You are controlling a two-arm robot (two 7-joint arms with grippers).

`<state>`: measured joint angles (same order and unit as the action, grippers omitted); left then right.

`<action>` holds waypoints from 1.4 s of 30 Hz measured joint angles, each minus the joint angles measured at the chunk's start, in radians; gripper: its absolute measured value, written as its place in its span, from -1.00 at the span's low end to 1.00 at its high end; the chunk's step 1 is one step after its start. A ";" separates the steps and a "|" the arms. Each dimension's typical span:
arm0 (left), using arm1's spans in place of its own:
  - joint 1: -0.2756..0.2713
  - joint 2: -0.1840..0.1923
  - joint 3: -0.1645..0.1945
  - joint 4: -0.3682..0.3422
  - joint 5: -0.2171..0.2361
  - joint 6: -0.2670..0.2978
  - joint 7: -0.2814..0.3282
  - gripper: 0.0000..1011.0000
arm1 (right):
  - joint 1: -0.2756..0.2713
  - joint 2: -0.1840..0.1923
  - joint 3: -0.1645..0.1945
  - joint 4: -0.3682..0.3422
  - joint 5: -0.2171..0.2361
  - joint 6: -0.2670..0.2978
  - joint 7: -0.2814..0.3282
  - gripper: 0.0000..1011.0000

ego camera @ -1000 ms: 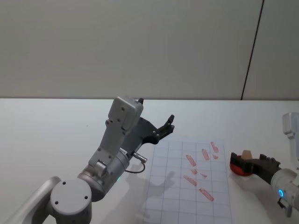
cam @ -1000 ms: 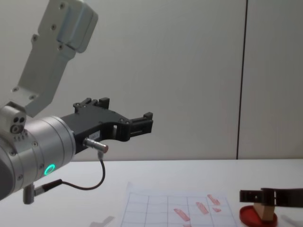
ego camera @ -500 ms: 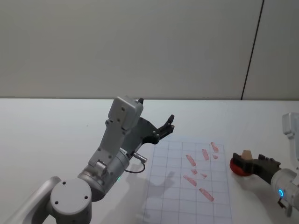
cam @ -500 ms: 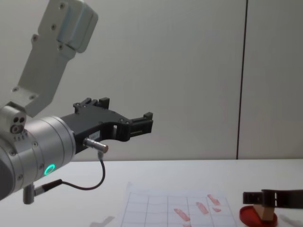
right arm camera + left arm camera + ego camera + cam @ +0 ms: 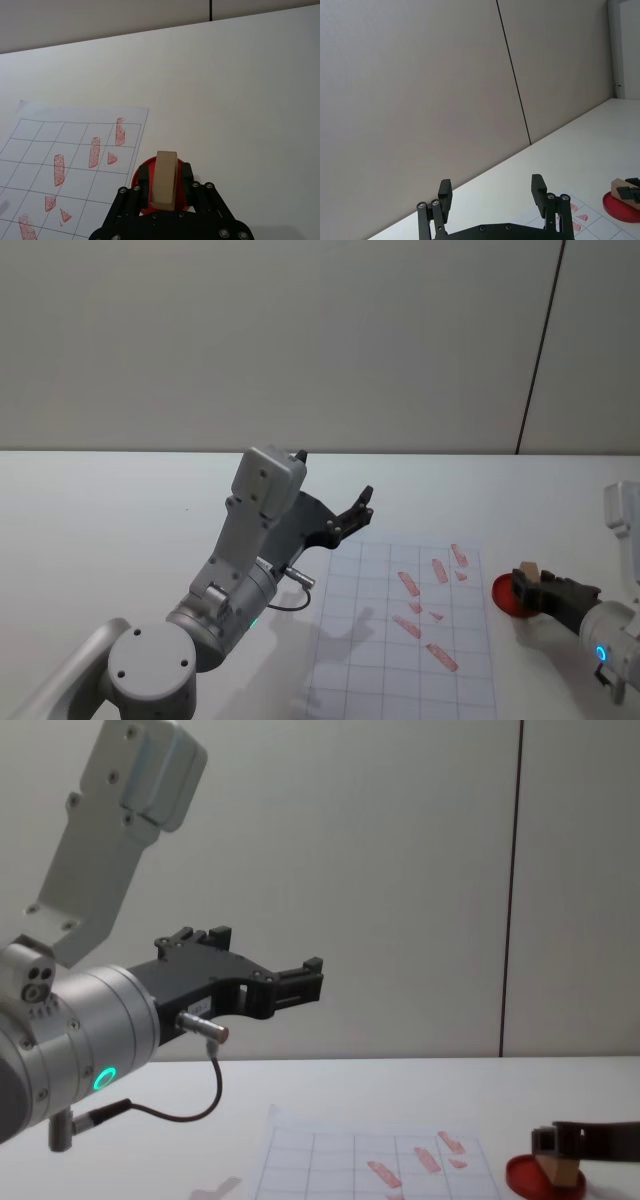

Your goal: Use the one hand to pick up the stamp and affix it onto the A4 paper.

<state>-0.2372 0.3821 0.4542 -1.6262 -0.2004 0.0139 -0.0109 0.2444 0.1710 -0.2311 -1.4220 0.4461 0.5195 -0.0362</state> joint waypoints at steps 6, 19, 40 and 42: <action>0.000 0.000 0.000 0.000 0.000 0.000 0.000 0.98 | 0.000 0.000 0.000 0.001 -0.001 0.000 0.000 -0.54; 0.000 0.000 0.000 0.000 0.000 0.000 0.000 0.98 | 0.001 0.000 0.000 0.002 -0.001 0.000 0.000 -0.57; 0.000 0.000 0.000 0.000 0.000 0.000 0.000 0.98 | 0.004 -0.006 -0.001 0.002 -0.008 -0.003 -0.003 -0.57; 0.000 0.000 0.000 0.000 0.000 0.000 0.000 0.98 | 0.005 -0.006 -0.001 0.002 -0.012 -0.004 -0.003 -0.57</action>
<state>-0.2372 0.3822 0.4542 -1.6262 -0.2004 0.0139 -0.0109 0.2492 0.1646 -0.2316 -1.4197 0.4346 0.5155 -0.0393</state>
